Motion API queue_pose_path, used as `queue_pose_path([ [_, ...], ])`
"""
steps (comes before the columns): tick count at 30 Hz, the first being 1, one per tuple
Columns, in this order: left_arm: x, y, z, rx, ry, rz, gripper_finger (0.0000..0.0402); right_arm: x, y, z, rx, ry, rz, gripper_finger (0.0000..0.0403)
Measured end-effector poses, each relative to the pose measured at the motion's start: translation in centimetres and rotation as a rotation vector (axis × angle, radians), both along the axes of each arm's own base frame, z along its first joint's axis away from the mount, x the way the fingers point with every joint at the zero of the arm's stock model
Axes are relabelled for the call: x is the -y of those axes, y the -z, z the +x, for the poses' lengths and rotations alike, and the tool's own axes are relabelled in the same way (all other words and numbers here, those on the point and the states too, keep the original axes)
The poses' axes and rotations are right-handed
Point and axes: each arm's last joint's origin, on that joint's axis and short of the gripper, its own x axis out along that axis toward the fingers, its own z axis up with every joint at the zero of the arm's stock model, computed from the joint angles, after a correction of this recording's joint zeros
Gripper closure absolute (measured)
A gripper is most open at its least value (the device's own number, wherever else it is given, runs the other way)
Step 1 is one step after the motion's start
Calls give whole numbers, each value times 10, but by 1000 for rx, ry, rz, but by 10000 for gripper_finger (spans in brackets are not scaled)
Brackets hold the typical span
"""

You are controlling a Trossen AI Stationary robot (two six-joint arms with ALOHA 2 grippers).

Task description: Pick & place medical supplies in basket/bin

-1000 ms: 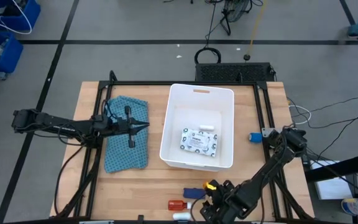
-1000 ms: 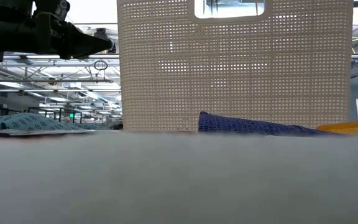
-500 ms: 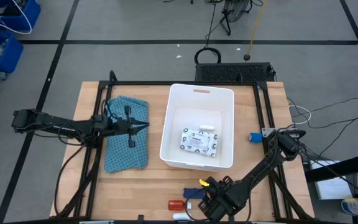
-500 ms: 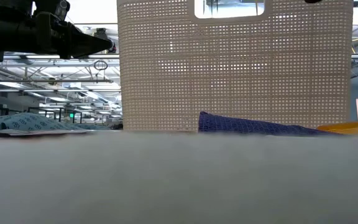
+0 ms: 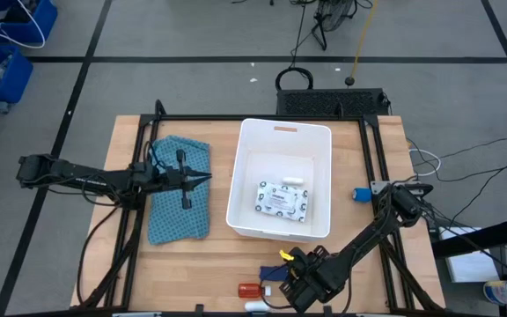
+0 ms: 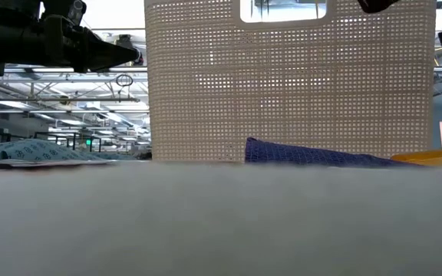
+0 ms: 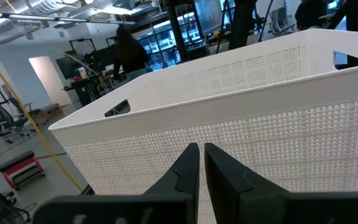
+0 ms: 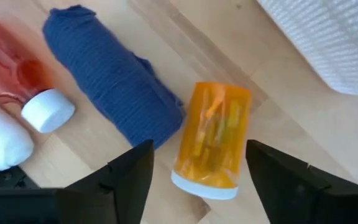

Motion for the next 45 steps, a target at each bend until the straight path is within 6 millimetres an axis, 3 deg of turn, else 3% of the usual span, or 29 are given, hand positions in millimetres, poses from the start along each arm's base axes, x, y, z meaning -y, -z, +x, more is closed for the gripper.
queue_pose_path([
  [7,0,0,0,0,0,1,371,5,15,-2,-10,6,-8,125],
  [19,0,0,0,-1,0,9,371,11,53,-11,-57,22,145,137],
  [31,0,0,0,1,1,1,371,9,44,-13,-15,-11,155,225],
  [40,0,0,0,0,2,-1,371,4,38,-7,62,-33,220,206],
  [45,0,0,0,0,2,-1,371,4,22,-7,110,-55,253,217],
])
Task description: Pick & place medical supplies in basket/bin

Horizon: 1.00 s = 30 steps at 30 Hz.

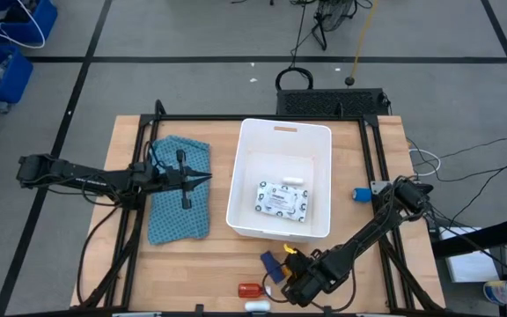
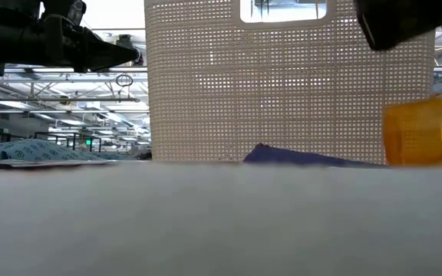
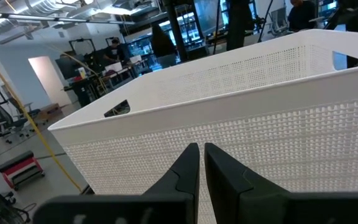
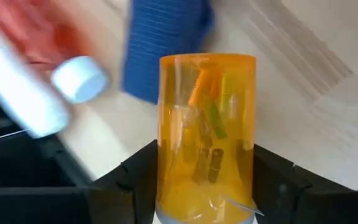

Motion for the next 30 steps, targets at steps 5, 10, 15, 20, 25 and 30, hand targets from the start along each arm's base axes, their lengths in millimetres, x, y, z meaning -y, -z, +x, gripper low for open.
queue_pose_path([
  [5,0,0,0,0,0,0,371,-2,-19,-1,92,-22,37,221],
  [10,0,0,0,0,-1,0,371,-4,-40,3,215,-62,96,215],
  [15,0,0,0,-1,-2,1,371,-4,-61,7,348,-102,131,219],
  [20,0,0,0,0,-2,1,371,-2,-79,6,444,-140,131,218],
  [25,0,0,0,0,-2,-2,371,2,-91,2,478,-191,117,220],
  [30,0,0,0,-3,-2,-7,371,3,-109,-2,570,-263,111,218],
])
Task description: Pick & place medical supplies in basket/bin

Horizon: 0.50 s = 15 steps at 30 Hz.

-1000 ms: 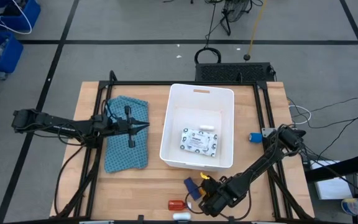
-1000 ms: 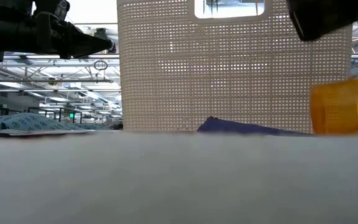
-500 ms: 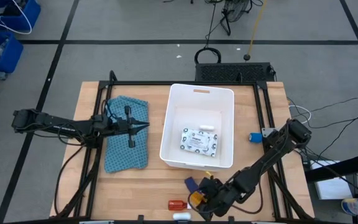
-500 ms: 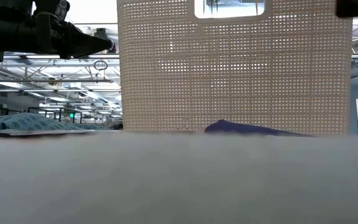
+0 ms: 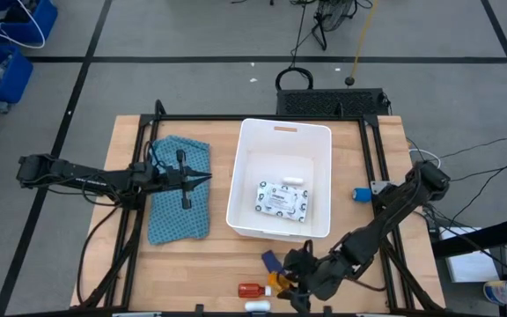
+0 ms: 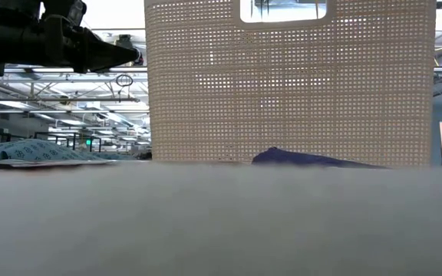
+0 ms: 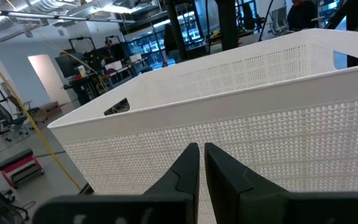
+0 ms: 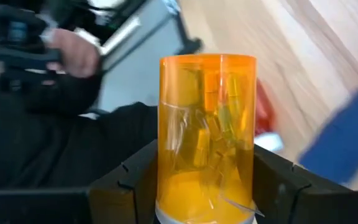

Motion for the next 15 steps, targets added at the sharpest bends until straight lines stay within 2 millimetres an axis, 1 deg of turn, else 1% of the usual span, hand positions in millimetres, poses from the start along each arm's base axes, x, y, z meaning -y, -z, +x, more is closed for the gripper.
queue_pose_path([
  [4,0,0,0,-5,0,-1,371,0,-17,-4,103,-41,4,221],
  [8,0,0,0,-5,0,-2,371,3,-42,-10,266,-43,-34,220],
  [12,0,0,0,-4,0,-4,371,17,-72,-21,436,-39,-144,220],
  [15,0,0,0,-4,0,-10,371,34,-94,-32,527,-3,-273,222],
])
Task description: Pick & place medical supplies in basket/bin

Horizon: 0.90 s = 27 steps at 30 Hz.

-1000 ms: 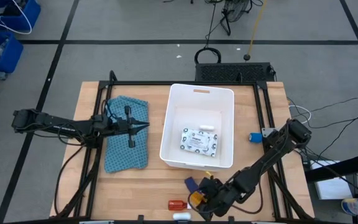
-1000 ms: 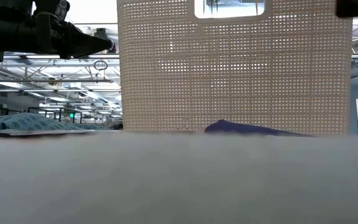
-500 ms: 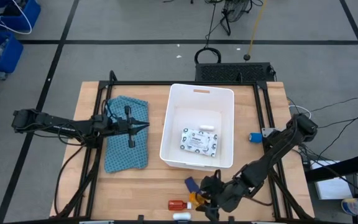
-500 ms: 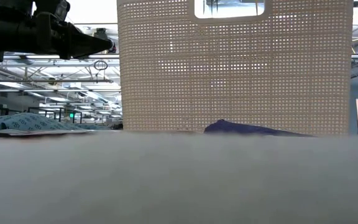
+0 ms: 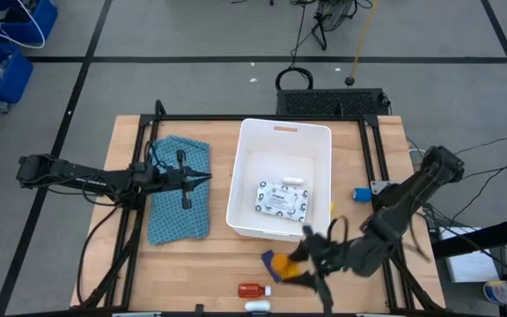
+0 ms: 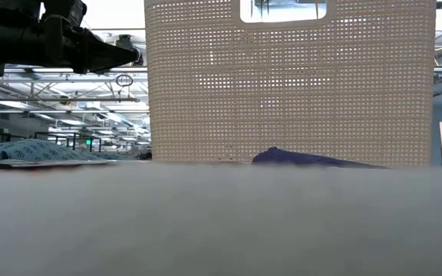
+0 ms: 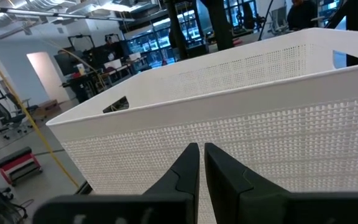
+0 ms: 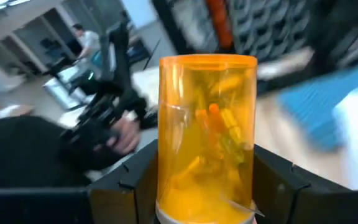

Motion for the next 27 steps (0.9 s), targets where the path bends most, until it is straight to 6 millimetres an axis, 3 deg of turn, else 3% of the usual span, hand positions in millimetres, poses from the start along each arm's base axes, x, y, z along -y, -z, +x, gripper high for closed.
queue_pose_path([
  [7,0,0,0,1,0,-7,371,63,-45,-31,115,201,-293,221],
  [14,0,0,0,5,1,-37,371,126,-63,-43,92,432,-476,221],
  [21,0,-2,0,13,-3,49,371,177,-39,-29,-160,513,-505,224],
  [27,-1,-5,0,41,-32,91,371,207,-7,-7,-404,403,-529,223],
])
